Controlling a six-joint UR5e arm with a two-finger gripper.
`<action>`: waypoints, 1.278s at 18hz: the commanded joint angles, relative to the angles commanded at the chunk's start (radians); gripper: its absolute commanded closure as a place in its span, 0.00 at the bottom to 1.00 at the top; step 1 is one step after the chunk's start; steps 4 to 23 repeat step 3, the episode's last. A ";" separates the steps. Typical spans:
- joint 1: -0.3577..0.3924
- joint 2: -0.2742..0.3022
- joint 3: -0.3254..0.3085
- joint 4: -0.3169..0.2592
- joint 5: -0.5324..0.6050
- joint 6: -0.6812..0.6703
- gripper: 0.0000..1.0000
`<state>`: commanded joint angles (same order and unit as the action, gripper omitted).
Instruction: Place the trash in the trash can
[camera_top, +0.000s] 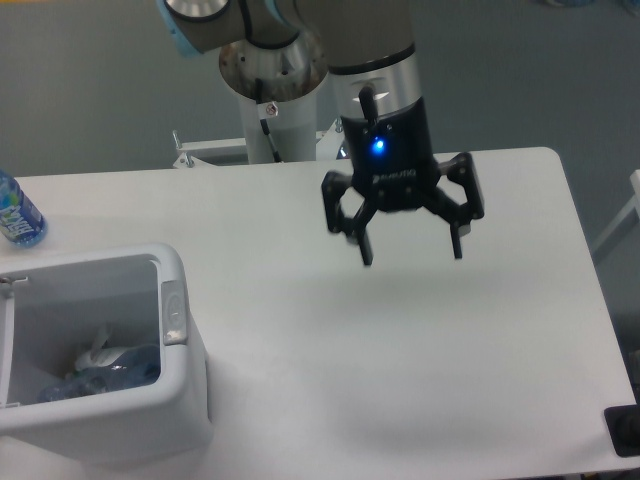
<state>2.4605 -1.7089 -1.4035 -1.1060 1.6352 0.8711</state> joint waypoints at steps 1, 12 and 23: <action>0.002 0.003 -0.002 -0.002 0.000 0.003 0.00; 0.002 0.005 -0.002 -0.002 -0.001 0.005 0.00; 0.002 0.005 -0.002 -0.002 -0.001 0.005 0.00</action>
